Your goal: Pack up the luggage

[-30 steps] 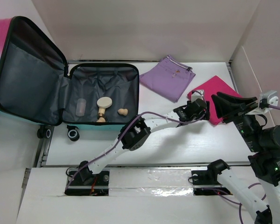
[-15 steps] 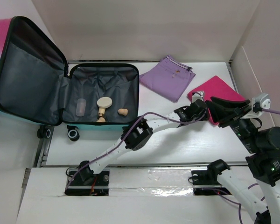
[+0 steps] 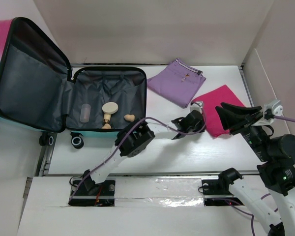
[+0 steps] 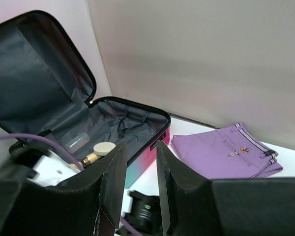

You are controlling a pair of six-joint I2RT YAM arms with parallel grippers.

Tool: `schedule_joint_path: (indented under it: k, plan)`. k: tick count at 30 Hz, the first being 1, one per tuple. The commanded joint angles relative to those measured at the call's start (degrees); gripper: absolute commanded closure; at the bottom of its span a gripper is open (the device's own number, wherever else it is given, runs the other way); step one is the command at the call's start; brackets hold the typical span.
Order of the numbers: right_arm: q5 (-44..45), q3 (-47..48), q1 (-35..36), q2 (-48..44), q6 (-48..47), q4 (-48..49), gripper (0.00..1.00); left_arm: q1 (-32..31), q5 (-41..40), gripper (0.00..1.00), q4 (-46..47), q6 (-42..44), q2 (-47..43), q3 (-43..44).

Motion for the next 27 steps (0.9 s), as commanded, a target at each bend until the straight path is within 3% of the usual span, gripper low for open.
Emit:
schedule_joint_path:
  k: [1, 4, 6, 7, 9, 10, 11, 12, 13, 21, 27]
  plan:
    - [-0.25, -0.93, -0.26, 1.54, -0.41, 4.56, 0.64, -1.08, -1.43, 1.0, 2.74, 4.21, -12.18, -16.45]
    - [-1.4, -1.38, 0.27, 2.69, 0.03, 6.06, 0.64, -1.08, -4.33, 1.0, 6.0, 3.86, -20.36, -27.99]
    - [-1.92, -1.73, 0.27, 3.83, 0.29, 6.68, 0.64, -1.08, -4.6, 1.0, 6.7, 3.68, -24.24, -31.01]
    - [-2.19, -1.9, 0.27, 4.18, 0.47, 7.64, 0.64, -1.08, -4.52, 0.94, 6.1, 3.68, -24.95, -31.72]
    - [-2.54, -2.43, 0.27, 4.97, 0.99, 8.26, 0.64, -1.08, -4.6, 0.68, 3.56, 3.94, -25.92, -31.29]
    - [-2.63, -2.43, 0.27, 5.32, 1.08, 8.35, 0.64, -1.08, -5.04, 0.43, 3.28, 3.68, -26.09, -31.12]
    - [-2.63, -2.34, 0.27, 5.59, 1.08, 8.18, 0.64, -1.08, -6.35, 0.27, 3.28, 2.81, -26.62, -31.72]
    - [-2.54, -2.43, 0.27, 5.59, 1.08, 8.17, 0.64, -0.39, -6.97, 0.27, 3.62, 2.8, -26.71, -31.73]
    - [-2.54, -2.61, 0.27, 5.59, 1.17, 8.43, 0.64, -0.38, -7.58, 0.19, 3.72, 1.32, -26.62, -31.64]
    - [-2.55, -2.78, 0.27, 6.21, 1.7, 9.05, 0.64, 2.34, -8.22, 0.19, -1.73, 1.13, -16.7, -20.58]
    - [-1.93, -2.78, 0.27, 5.68, 1.79, 8.97, 0.64, 2.96, -4.6, 0.34, -2.44, -0.36, -11.33, -14.5]
